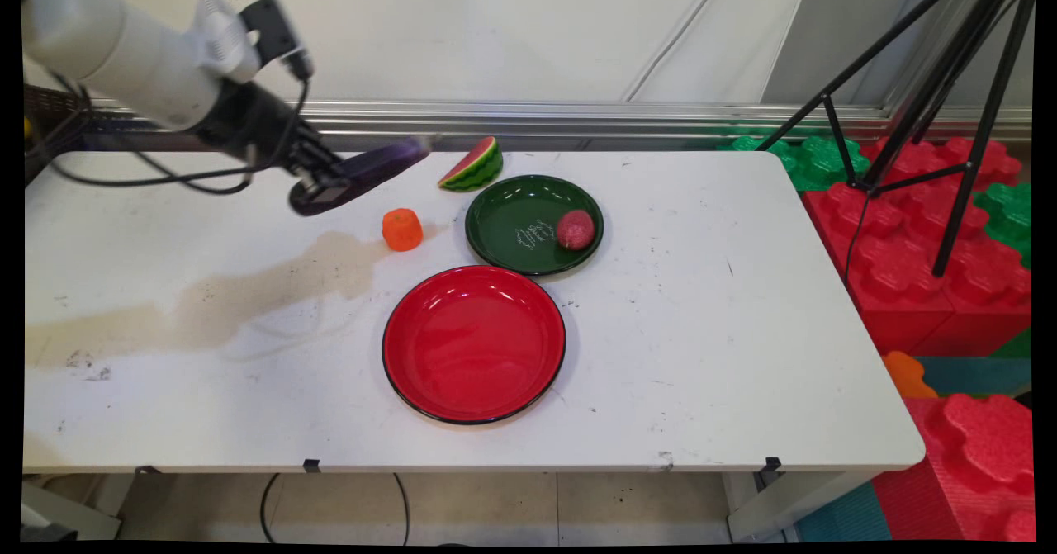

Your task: Place the picked object on the table

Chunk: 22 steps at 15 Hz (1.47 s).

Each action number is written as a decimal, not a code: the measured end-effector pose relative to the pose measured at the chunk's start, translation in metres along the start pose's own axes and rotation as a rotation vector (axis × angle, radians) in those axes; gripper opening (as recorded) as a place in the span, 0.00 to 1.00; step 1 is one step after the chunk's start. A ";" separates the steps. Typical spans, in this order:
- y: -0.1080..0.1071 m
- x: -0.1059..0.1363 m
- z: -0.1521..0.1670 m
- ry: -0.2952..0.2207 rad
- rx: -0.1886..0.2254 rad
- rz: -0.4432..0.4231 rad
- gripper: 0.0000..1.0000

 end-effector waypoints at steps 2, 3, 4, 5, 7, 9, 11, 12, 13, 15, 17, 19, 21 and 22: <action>0.003 -0.016 -0.007 -0.024 -0.004 0.013 0.00; 0.005 -0.023 -0.009 -0.040 -0.008 0.015 0.00; 0.008 -0.028 -0.010 -0.054 -0.012 0.012 0.00; 0.009 -0.032 -0.011 -0.064 -0.015 0.010 0.00; 0.014 -0.040 -0.010 -0.096 -0.020 0.005 0.00; 0.019 -0.044 -0.005 -0.122 -0.022 -0.001 0.00; 0.024 -0.044 0.003 -0.140 -0.023 -0.003 0.00; 0.026 -0.042 0.008 -0.147 -0.023 -0.002 0.00; 0.028 -0.041 0.015 -0.155 -0.025 0.000 0.00; 0.030 -0.039 0.029 -0.171 -0.030 0.002 0.00; 0.031 -0.037 0.040 -0.182 -0.036 0.008 0.00; 0.033 -0.035 0.056 -0.195 -0.043 0.014 0.00; 0.033 -0.034 0.069 -0.202 -0.051 0.020 0.00; 0.034 -0.034 0.076 -0.206 -0.057 0.024 0.00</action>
